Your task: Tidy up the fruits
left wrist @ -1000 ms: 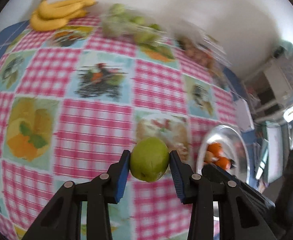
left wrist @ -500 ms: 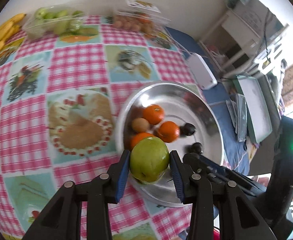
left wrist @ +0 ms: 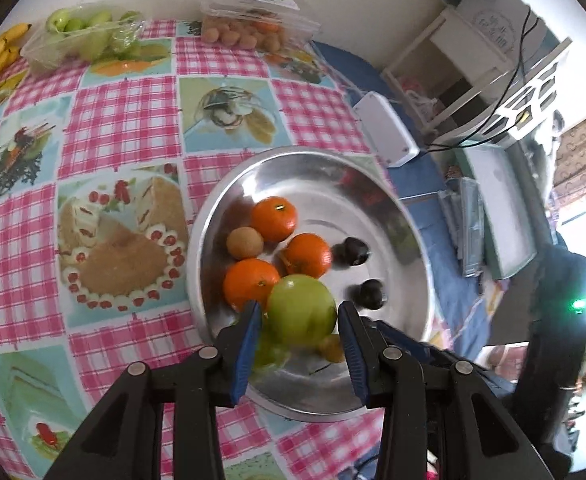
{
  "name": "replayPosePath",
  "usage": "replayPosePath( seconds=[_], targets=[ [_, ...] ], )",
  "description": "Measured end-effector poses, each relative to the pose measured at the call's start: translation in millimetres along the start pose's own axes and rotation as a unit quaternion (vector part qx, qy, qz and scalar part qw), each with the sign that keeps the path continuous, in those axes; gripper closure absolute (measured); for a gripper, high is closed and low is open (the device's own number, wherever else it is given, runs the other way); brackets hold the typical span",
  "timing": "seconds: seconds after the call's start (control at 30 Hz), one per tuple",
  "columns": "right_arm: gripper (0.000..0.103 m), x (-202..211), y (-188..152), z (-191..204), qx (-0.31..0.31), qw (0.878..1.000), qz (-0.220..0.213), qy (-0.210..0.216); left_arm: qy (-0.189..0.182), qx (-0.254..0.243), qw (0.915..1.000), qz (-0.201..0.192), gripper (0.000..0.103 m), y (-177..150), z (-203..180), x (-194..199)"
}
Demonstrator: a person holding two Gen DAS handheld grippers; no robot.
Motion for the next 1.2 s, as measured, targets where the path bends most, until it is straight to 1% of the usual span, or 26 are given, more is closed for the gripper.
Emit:
replayPosePath(
  seconds=[0.1, 0.2, 0.27, 0.33, 0.4, 0.43, 0.5, 0.53, 0.6, 0.67, 0.7, 0.77, 0.83, 0.9, 0.93, 0.97, 1.0, 1.1, 1.13, 1.2],
  targets=[
    [0.074, -2.5, 2.1, 1.4, 0.0, 1.0, 0.001, 0.001, 0.003, -0.005, 1.0, -0.006, 0.06, 0.5, -1.5, 3.2],
    [0.073, -1.0, 3.7, 0.3, 0.003, 1.0, -0.003, -0.015, 0.006, 0.003, 1.0, -0.008, 0.06, 0.1, 3.0, 7.5],
    [0.074, -0.5, 4.6, 0.1, -0.001, 1.0, -0.004, -0.012, 0.019, 0.007, 0.9997, -0.015, 0.06, 0.9, 8.6, 12.6],
    [0.074, 0.3, 4.7, 0.7, 0.001, 1.0, -0.004, -0.014, 0.054, 0.008, 0.9982, -0.025, 0.059, 1.1, 18.0, 19.0],
    [0.074, 0.2, 4.6, 1.7, 0.0, 1.0, -0.004, -0.016, 0.091, 0.01, 0.9953, -0.032, 0.048, 0.3, 27.8, 24.2],
    [0.074, 0.2, 4.7, 1.7, 0.001, 1.0, -0.004, -0.017, 0.12, 0.013, 0.9921, -0.035, 0.045, -0.6, 36.1, 27.1],
    [0.074, -0.7, 5.3, 1.6, 0.001, 1.0, -0.003, -0.02, 0.155, 0.019, 0.987, -0.035, 0.034, -2.9, 49.5, 30.6],
    [0.074, -1.1, 5.1, 1.4, 0.0, 1.0, -0.002, -0.021, 0.179, 0.025, 0.9831, -0.033, 0.03, -4.4, 58.6, 32.2],
    [0.074, -2.8, 5.4, 0.2, -0.001, 1.0, 0.002, -0.025, 0.209, 0.034, 0.9768, -0.031, 0.012, -7.3, 71.8, 33.6],
    [0.073, -2.7, 5.1, -0.3, 0.0, 1.0, 0.003, -0.026, 0.229, 0.04, 0.9721, -0.031, 0.003, -12.1, 82.3, 35.1],
    [0.071, -2.0, 5.0, -0.3, 0.001, 1.0, 0.003, -0.029, 0.235, 0.044, 0.9704, -0.032, 0.0, -14.1, 86.4, 35.3],
    [0.064, -1.3, 4.8, -1.1, 0.004, 0.999, 0.003, -0.036, 0.247, 0.051, 0.9671, -0.032, 0.0, -17.3, 93.5, 34.7],
    [0.062, 0.6, 4.2, -1.7, 0.004, 0.999, 0.003, -0.035, 0.26, 0.053, 0.9635, -0.036, 0.0, -21.8, 99.0, 36.9],
    [0.058, 4.2, 3.1, -0.7, 0.009, 0.999, 0.002, -0.038, 0.264, 0.054, 0.9621, -0.039, 0.0, -25.7, 101.4, 40.3],
    [0.049, 6.0, 2.0, 0.1, 0.01, 0.999, 0.001, -0.038, 0.265, 0.055, 0.9619, -0.04, 0.0, -28.2, 102.8, 42.7],
    [0.037, 8.2, 1.0, 1.0, 0.012, 0.999, 0.0, -0.032, 0.265, 0.054, 0.9618, -0.04, 0.0, -30.6, 102.7, 43.9],
    [0.033, 10.6, -0.6, 3.3, 0.015, 1.0, -0.001, -0.024, 0.267, 0.052, 0.9615, -0.039, 0.0, -33.6, 103.6, 45.8],
    [0.027, 15.9, -9.1, 14.0, 0.039, 0.999, -0.004, -0.014, 0.269, 0.046, 0.9615, -0.037, 0.0, -41.4, 100.8, 51.7],
    [0.022, 17.1, -12.6, 17.4, 0.045, 0.999, -0.004, -0.014, 0.268, 0.044, 0.9616, -0.037, 0.0, -43.5, 99.7, 53.6],
    [0.021, 18.8, -20.5, 24.7, 0.061, 0.998, -0.002, -0.011, 0.273, 0.041, 0.9606, -0.032, 0.0, -49.5, 98.4, 57.7]
  ],
)
Point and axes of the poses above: each gripper's, at about its wrist camera, not at the fingertips, and x roughly against the way its jaws point, z to its left, y to its top, the point moved 1 cm from there along -x, roughly the way its jaws point, and after that the axes turned 5 degrees about -z, right-handed, at the moved point
